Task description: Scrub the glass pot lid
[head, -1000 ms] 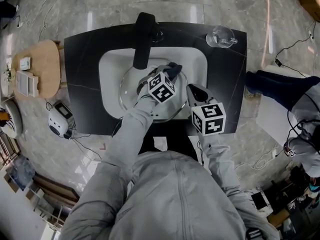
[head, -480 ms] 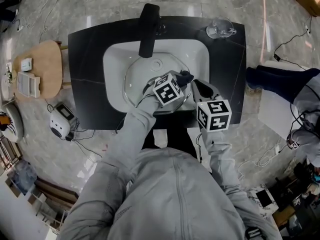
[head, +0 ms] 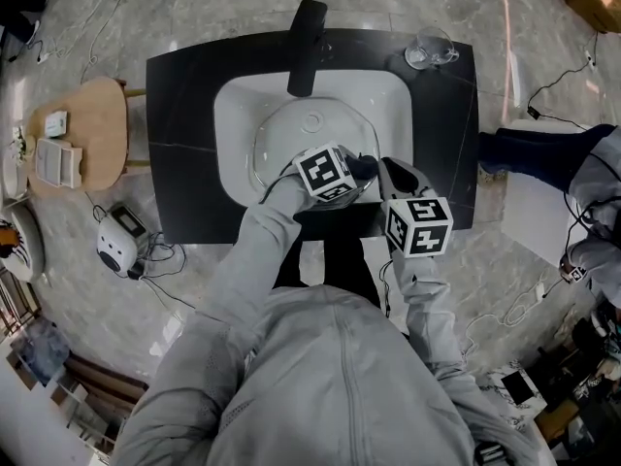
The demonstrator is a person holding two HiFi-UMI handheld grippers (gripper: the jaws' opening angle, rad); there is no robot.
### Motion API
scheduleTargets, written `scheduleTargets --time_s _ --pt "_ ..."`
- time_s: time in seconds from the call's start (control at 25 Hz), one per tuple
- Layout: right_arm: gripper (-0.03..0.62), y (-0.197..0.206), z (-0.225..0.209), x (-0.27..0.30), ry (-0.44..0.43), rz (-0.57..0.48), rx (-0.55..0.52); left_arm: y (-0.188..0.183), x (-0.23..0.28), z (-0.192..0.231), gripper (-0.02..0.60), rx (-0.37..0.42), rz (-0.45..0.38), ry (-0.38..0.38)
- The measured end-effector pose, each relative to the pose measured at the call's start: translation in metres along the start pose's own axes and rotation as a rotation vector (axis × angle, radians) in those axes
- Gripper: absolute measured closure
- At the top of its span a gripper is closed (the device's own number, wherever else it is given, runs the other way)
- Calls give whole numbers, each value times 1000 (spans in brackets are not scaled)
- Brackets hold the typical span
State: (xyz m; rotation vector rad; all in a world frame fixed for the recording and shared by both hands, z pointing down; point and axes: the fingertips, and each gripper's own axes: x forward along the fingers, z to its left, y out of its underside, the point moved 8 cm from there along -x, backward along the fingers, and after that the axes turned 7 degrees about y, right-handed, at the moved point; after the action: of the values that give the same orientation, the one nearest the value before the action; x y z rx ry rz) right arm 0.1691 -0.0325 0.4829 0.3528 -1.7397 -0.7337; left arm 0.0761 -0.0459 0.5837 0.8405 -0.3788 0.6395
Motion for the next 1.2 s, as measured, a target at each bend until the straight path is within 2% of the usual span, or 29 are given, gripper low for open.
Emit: scheduleTargets --time_s 0.4,0.64,0.92,1.08,1.2 --pt "565 7 23 -18 30 -31 4 21 -23 -19 471 -103 66 141" --pt "565 11 31 -25 47 -47 18 31 -37 -28 471 -137 116 227" --pt "565 22 48 -33 63 -59 27 53 -59 -32 471 -194 98 232" --pt "565 29 51 -35 64 -65 23 61 -66 -31 471 -201 72 208" --pt "565 33 57 -37 65 -71 20 68 -73 -31 471 -197 96 174"
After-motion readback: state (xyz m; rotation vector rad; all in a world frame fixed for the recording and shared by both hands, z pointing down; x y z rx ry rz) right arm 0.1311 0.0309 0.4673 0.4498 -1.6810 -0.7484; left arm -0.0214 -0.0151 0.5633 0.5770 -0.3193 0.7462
